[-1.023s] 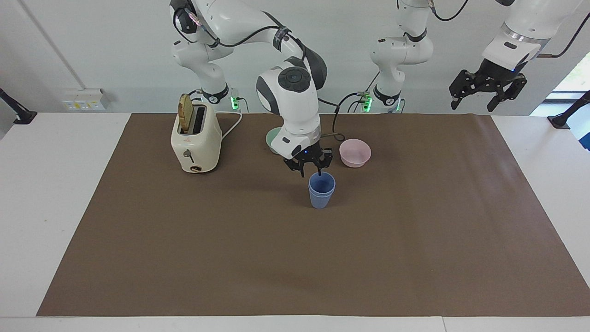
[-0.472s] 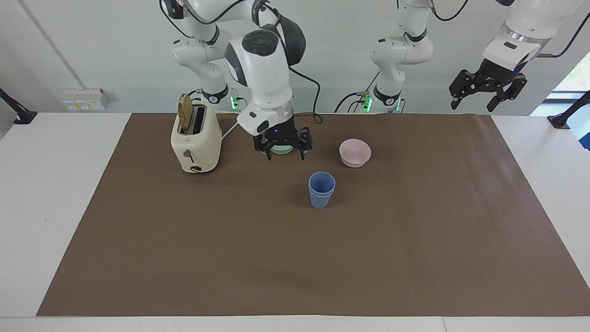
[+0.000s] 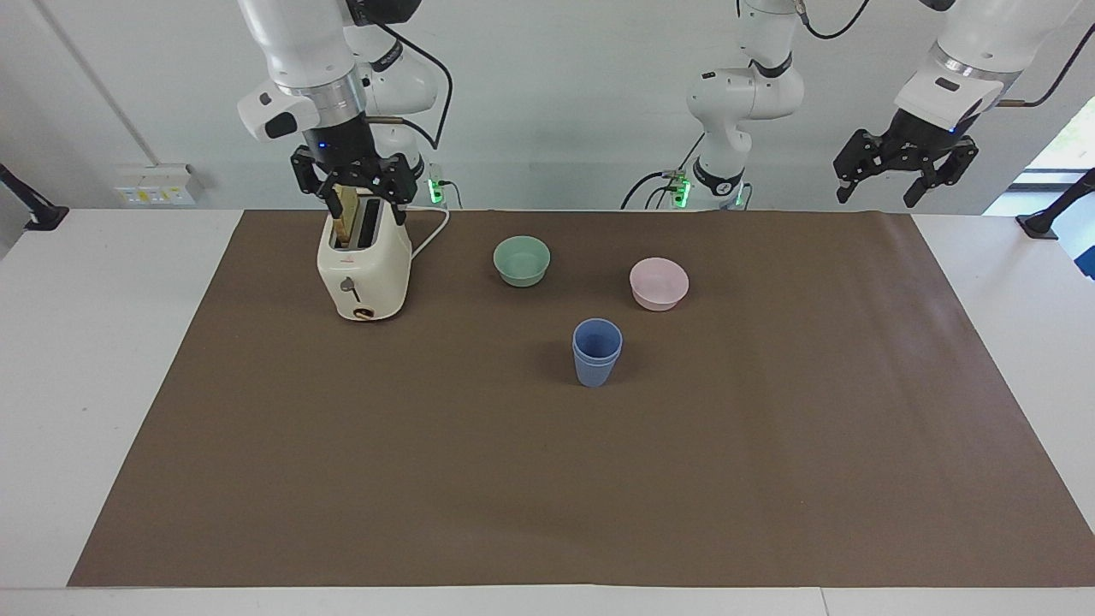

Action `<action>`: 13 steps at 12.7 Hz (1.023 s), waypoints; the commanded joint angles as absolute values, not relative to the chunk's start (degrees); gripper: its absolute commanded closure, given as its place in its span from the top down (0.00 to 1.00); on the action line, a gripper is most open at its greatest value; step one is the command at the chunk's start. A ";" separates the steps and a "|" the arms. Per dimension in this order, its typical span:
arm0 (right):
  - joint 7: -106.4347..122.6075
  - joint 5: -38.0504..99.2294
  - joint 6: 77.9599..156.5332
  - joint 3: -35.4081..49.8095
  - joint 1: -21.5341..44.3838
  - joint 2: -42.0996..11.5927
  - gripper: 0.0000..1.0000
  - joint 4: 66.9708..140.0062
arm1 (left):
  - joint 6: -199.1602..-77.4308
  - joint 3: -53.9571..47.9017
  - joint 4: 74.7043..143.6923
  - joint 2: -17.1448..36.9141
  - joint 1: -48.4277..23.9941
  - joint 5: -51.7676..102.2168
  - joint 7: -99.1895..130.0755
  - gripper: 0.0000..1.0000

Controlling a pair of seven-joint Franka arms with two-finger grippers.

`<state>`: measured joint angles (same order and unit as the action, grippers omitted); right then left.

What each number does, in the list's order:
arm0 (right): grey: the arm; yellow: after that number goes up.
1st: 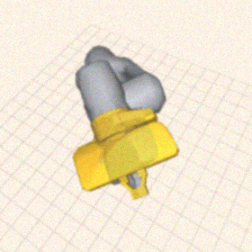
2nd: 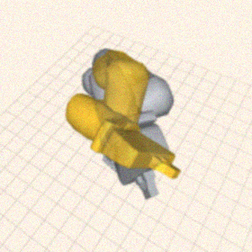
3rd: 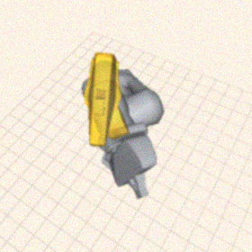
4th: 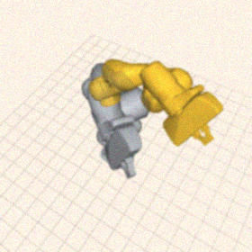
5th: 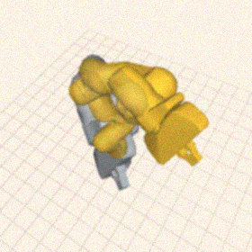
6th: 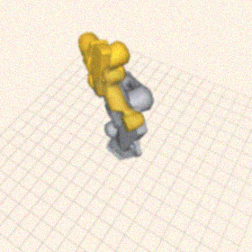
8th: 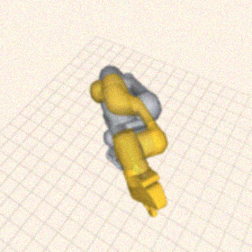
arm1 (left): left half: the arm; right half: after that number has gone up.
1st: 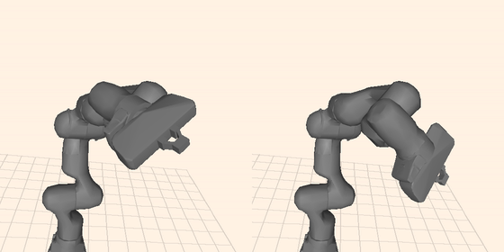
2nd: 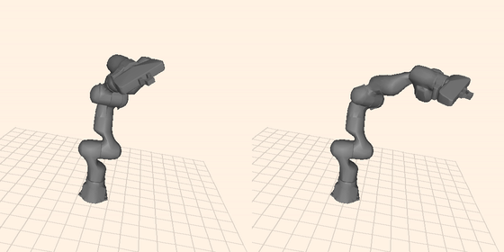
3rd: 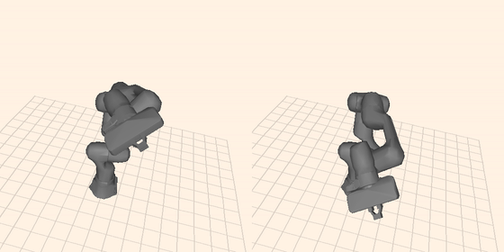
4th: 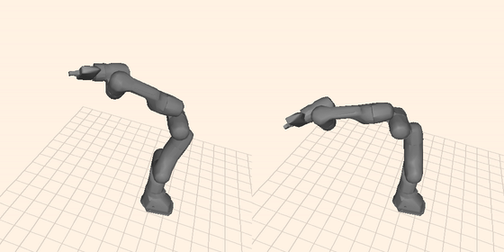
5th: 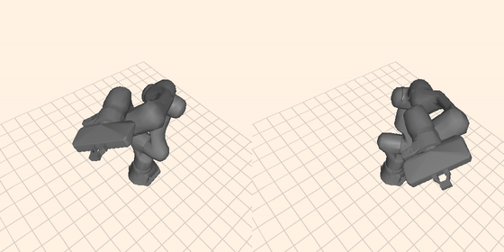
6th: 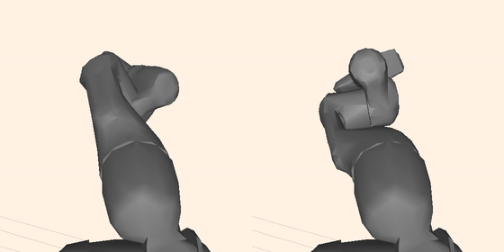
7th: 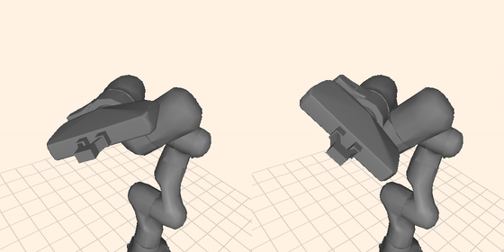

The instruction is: Stack blue cups with both arms

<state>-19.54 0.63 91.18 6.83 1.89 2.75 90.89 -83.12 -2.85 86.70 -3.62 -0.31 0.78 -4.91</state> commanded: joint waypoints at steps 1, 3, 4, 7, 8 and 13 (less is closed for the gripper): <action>-16.36 -2.18 86.33 7.65 -0.61 0.53 1.00 85.18 | -82.53 -2.99 87.01 -4.04 0.18 1.14 -5.19 1.00; -15.03 -2.90 84.73 7.56 -0.70 0.53 1.00 84.64 | -82.53 -2.99 87.01 -4.04 0.18 1.14 -5.19 1.00; -14.94 -3.07 84.64 7.47 -0.96 0.53 1.00 84.64 | -82.53 -2.99 87.01 -4.04 0.18 1.14 -5.19 1.00; -14.85 -2.64 82.72 7.38 -1.32 -0.78 1.00 81.93 | -82.53 -2.99 87.01 -4.04 0.18 1.14 -5.19 1.00; -14.85 -2.55 81.66 7.38 -1.32 -2.01 1.00 80.17 | -82.53 -2.99 87.01 -4.04 0.18 1.14 -5.19 1.00; -13.18 -1.67 81.12 7.38 -1.32 -2.20 1.00 79.80 | -82.53 -2.99 87.01 -4.04 0.18 1.23 -5.19 1.00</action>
<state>-15.19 -1.68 82.72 6.80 -0.42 -1.31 81.65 -83.12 -2.85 86.70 -3.62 -0.31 0.78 -4.91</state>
